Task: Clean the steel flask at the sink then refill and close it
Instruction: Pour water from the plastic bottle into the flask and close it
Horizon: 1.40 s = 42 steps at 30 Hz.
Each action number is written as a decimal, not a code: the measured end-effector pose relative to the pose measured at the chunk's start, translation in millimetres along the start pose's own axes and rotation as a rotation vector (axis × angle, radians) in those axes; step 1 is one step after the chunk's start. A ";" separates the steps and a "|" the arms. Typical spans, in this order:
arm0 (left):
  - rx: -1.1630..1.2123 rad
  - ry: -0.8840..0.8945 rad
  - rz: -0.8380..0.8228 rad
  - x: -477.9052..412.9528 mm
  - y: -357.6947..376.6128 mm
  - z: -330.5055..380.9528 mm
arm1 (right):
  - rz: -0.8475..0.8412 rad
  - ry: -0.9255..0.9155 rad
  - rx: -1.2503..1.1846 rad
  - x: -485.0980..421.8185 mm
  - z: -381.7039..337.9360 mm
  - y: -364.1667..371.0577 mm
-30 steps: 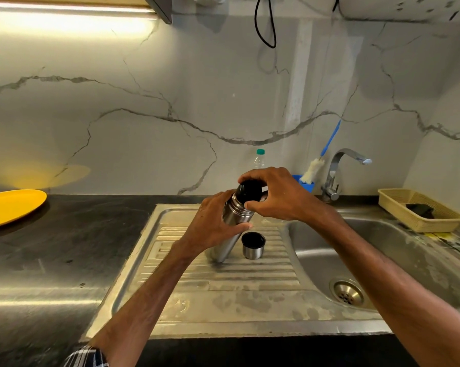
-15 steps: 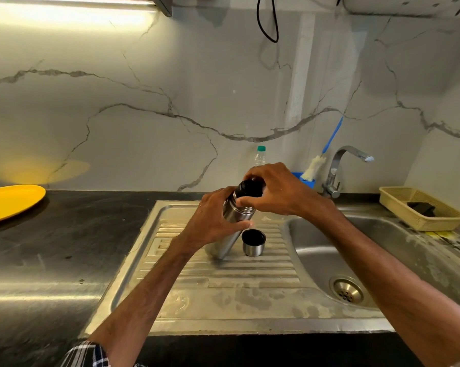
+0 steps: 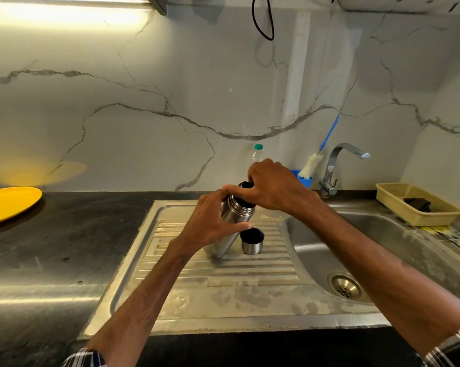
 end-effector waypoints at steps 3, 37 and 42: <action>0.011 0.032 0.021 0.4 -1.6 3.4 | -0.069 -0.073 -0.093 4.9 -0.2 -1.7; -0.061 -0.035 -0.008 -5.4 8.4 7.5 | 0.036 -0.022 -0.046 1.6 18.2 8.9; -0.015 -0.052 -0.017 -12.7 0.9 3.1 | -0.072 -0.166 -0.321 7.8 18.7 3.2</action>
Point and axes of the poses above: each hand's wrist, its own x-axis away from the middle knuckle, its own y-axis out of the palm, z = x × y, the point moved 2 cm from there along -x, towards the middle knuckle, and after that the axes turned 9 degrees about z, right-handed, at the moved point
